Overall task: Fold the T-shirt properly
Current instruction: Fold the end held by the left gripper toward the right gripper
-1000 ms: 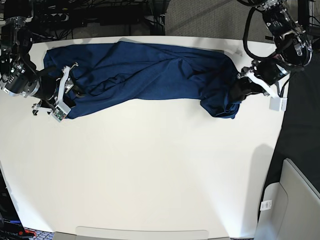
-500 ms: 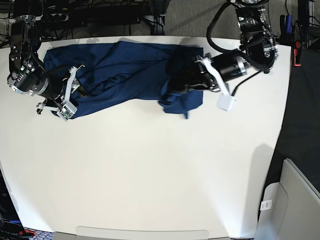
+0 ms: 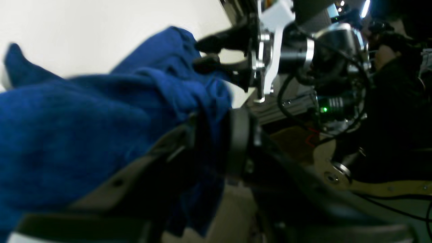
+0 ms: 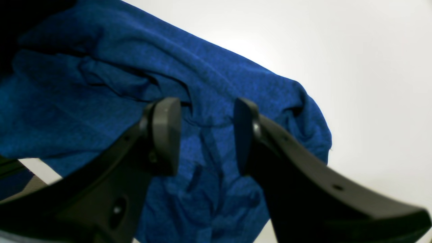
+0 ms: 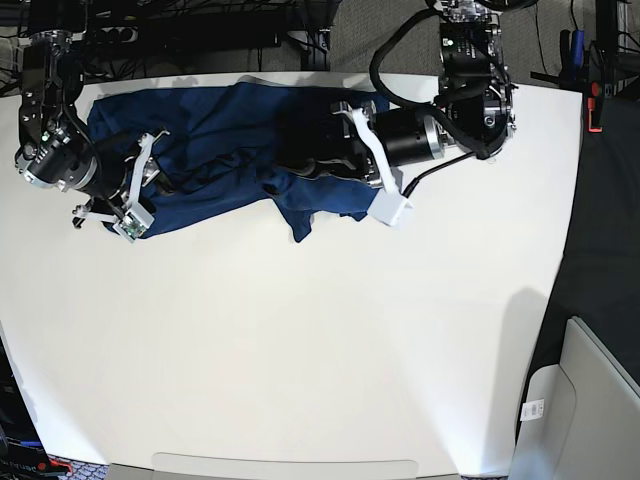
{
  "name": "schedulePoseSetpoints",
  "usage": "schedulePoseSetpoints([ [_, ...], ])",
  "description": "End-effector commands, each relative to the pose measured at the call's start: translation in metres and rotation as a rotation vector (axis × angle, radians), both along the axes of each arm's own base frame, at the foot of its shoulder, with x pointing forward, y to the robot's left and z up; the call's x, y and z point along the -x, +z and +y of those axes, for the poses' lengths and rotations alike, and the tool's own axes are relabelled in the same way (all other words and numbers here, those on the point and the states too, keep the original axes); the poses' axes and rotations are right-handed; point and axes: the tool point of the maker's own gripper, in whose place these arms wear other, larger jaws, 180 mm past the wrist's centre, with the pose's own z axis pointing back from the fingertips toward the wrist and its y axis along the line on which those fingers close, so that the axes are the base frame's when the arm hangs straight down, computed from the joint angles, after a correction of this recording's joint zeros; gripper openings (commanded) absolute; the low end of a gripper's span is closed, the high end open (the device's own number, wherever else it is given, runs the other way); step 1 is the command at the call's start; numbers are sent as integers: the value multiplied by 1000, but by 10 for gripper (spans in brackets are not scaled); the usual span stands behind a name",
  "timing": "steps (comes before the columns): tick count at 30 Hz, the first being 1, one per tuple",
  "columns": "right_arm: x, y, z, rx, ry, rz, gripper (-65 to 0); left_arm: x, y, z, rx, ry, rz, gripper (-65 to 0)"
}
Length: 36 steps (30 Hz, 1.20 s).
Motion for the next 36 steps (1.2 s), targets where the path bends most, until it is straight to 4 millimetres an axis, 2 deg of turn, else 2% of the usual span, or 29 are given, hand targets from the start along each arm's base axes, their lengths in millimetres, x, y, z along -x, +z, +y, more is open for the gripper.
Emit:
schedulePoseSetpoints([
  [1,-11,14,1,-14,8,-52,-415,-5,14,-1,22,-10,-48,-472],
  [5,-12,8,-2,-6,-10,-40,-415,-8,15,1,21,0,-53,-385],
  [8,-12,7,1,-13,-10,-40,-415,-15,13,15,7,44,-53,-369],
  [10,-11,6,1,-14,-9,-36,-415,-23,10,35,-18,107,-50,-369],
  [14,-10,6,1,-10,-7,-35,-415,-35,-10,94,-138,216,-23,-368],
  [17,-10,7,-6,11,-8,-35,-415,-32,-34,121,-203,246,69,-367],
  [19,-7,7,-13,34,-8,-28,-415,-28,-52,133,-221,264,163,-367],
  [21,-7,8,-21,57,-8,-29,-415,-27,-65,139,-217,281,228,-366],
  [24,-6,14,-43,79,-59,-39,-412,-18,-86,147,-227,288,309,-365],
  [30,-6,32,-95,130,-216,-65,-412,-16,-93,148,-224,290,336,-324],
  [34,-2,39,-117,148,-278,-76,-412,-11,-110,150,-213,293,406,-323],
  [36,3,41,-129,172,-296,-70,-412,-5,-120,140,-214,253,444,-323],
])
